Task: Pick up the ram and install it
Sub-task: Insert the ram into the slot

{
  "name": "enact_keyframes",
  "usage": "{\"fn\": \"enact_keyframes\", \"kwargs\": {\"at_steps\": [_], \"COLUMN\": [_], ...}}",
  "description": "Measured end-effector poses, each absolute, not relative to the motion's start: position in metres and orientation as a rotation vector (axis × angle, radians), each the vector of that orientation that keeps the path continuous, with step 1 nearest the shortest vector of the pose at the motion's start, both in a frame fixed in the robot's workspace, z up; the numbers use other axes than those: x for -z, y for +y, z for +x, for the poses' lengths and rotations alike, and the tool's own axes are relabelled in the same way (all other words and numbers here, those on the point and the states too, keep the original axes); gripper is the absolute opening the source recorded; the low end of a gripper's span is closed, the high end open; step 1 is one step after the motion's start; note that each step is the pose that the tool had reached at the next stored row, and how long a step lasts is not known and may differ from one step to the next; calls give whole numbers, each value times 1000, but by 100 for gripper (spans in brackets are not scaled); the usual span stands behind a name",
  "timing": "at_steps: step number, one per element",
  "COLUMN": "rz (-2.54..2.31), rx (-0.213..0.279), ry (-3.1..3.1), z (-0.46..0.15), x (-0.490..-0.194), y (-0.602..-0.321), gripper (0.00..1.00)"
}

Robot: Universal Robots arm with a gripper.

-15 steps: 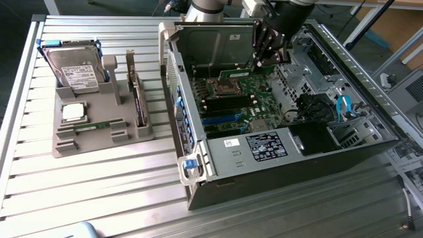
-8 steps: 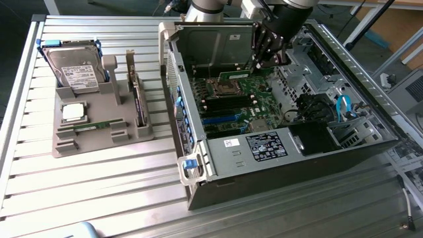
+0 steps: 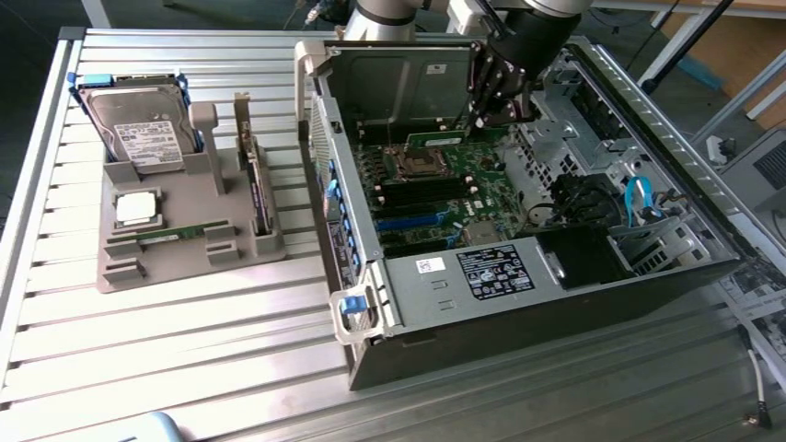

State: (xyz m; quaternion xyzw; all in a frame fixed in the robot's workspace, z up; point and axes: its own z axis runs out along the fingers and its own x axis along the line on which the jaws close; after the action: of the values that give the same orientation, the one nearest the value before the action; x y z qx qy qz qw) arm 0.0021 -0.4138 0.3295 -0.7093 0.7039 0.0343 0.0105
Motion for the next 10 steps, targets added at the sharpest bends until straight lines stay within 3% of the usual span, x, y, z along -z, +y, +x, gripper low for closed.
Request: {"fn": "enact_keyframes", "kwargs": {"at_steps": [10], "rz": [-2217], "rx": [-115], "ry": [2200], "z": [4], "x": [-329], "y": [-414], "gripper": [12]}}
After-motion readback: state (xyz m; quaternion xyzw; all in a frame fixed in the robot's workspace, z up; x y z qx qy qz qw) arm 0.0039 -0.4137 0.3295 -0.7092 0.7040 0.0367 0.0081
